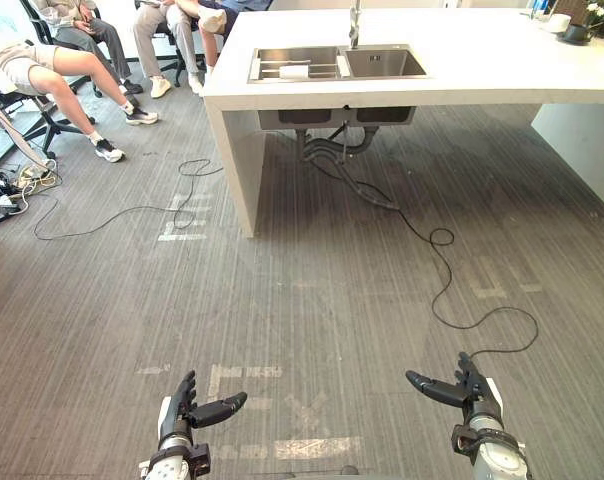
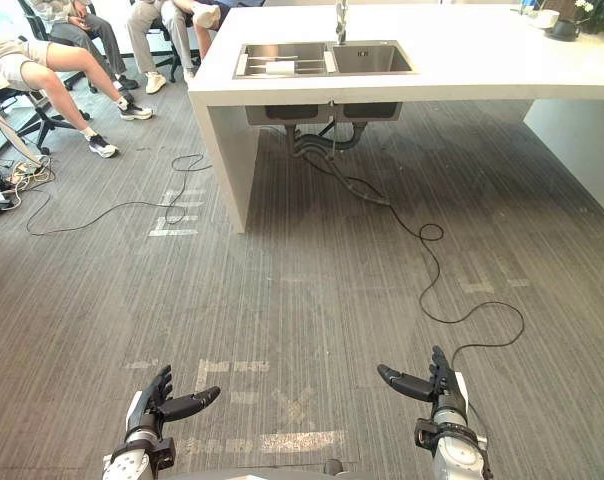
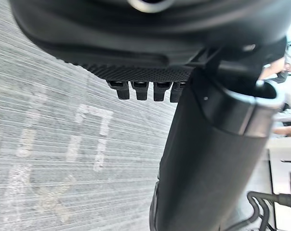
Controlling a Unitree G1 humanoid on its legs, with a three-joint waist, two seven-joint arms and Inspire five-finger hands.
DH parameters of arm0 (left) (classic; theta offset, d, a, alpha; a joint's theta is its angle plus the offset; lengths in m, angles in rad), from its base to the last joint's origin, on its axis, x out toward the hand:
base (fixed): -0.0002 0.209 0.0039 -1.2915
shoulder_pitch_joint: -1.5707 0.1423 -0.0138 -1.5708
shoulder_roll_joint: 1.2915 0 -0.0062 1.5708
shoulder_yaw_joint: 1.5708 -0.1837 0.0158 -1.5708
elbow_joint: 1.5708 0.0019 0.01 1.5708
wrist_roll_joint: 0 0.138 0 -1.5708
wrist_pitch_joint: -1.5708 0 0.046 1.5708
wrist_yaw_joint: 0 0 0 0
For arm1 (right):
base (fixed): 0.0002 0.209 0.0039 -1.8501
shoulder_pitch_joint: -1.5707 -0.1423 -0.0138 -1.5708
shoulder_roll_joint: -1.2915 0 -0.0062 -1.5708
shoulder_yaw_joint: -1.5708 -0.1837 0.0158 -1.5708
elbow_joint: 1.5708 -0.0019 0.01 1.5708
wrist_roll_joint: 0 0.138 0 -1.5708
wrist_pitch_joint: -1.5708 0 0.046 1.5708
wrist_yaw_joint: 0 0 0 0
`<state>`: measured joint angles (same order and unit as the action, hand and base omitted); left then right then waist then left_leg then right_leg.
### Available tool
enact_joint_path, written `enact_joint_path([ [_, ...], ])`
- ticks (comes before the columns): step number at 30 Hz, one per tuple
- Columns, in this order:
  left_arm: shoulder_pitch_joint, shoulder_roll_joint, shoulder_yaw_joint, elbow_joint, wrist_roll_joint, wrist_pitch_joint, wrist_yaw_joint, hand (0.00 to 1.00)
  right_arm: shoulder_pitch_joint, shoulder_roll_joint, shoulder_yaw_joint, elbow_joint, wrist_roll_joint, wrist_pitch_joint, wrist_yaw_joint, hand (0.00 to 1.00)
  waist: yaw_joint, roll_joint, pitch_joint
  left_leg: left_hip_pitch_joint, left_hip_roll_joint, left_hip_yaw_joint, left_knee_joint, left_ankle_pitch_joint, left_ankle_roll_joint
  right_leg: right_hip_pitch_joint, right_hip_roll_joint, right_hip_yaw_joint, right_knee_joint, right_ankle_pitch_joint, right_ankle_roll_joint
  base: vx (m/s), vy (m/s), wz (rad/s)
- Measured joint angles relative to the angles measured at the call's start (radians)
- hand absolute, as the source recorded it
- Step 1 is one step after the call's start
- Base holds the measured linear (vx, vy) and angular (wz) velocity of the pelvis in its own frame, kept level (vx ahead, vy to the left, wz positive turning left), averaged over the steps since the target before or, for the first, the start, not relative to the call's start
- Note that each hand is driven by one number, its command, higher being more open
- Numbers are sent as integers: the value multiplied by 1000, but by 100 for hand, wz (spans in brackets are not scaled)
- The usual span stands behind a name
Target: Walk over to the sink, pick up the cup, carry it to the dishwasher, place the cup inside the dishwasher, then close the dishwasher door
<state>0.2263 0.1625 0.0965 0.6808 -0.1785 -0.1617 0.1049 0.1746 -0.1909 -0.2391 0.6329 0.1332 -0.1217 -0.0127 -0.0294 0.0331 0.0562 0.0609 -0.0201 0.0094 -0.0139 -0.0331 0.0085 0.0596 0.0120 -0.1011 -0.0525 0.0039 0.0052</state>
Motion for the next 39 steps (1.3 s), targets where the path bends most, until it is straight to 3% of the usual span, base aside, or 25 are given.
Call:
enact_joint_path([
  [26, 12, -27, 5, 79, 2, 7, -19, 100, -8, 5, -31, 112, 4, 11, 2, 100, 2, -21, 8, 36, 1, 25, -48, 9, -4, 15, 2, 20, -19, 0, 0, -5, 7, -3],
  [34, 12, -29, 3, 68, 3, 7, -18, 100, -55, 16, -42, 124, 5, 12, -13, 100, 13, -15, 20, -14, 3, 90, 41, -68, 18, -24, 4, 88, -9, -11, 12, 28, 29, -26],
  [36, 11, -38, 2, 60, 3, 7, -18, 100, -69, 14, -67, 129, 5, 12, -19, 100, 14, -5, 32, -31, 5, 103, 92, -108, 24, -64, 2, 99, 82, -63, 18, 100, 47, -20],
  [39, 13, -44, -8, 31, 3, 7, -17, 100, -86, 3, -71, 138, 5, 14, -31, 100, 14, 0, 60, -17, -3, 118, 161, -166, 35, -149, -18, 86, 348, -193, 62, 107, 61, -11],
])
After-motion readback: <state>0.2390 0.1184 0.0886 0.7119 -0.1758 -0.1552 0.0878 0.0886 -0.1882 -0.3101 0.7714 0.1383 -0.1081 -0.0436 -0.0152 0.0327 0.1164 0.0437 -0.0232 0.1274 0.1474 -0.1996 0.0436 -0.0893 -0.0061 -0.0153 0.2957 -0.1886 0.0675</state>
